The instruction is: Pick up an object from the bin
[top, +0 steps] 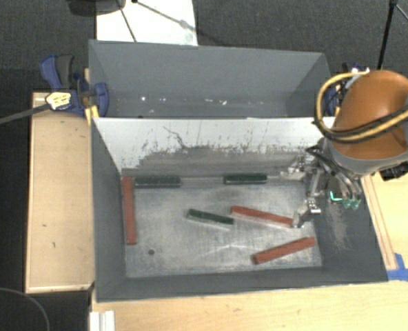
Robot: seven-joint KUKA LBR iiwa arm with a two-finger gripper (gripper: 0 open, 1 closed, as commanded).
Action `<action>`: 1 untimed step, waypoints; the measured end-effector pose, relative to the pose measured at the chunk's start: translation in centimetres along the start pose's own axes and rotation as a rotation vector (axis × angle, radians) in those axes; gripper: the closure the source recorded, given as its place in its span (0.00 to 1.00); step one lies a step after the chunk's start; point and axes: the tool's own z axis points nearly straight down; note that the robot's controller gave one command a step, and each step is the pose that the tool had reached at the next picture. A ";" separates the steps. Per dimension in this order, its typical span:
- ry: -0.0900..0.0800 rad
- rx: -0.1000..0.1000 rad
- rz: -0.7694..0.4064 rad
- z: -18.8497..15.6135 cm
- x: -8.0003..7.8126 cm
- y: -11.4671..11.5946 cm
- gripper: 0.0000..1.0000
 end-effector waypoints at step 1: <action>-0.013 0.000 0.037 10.8 -0.8 3.0 1.00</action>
Offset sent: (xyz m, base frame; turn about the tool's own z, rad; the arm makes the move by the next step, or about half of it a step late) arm 0.0000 0.0000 0.0000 0.0000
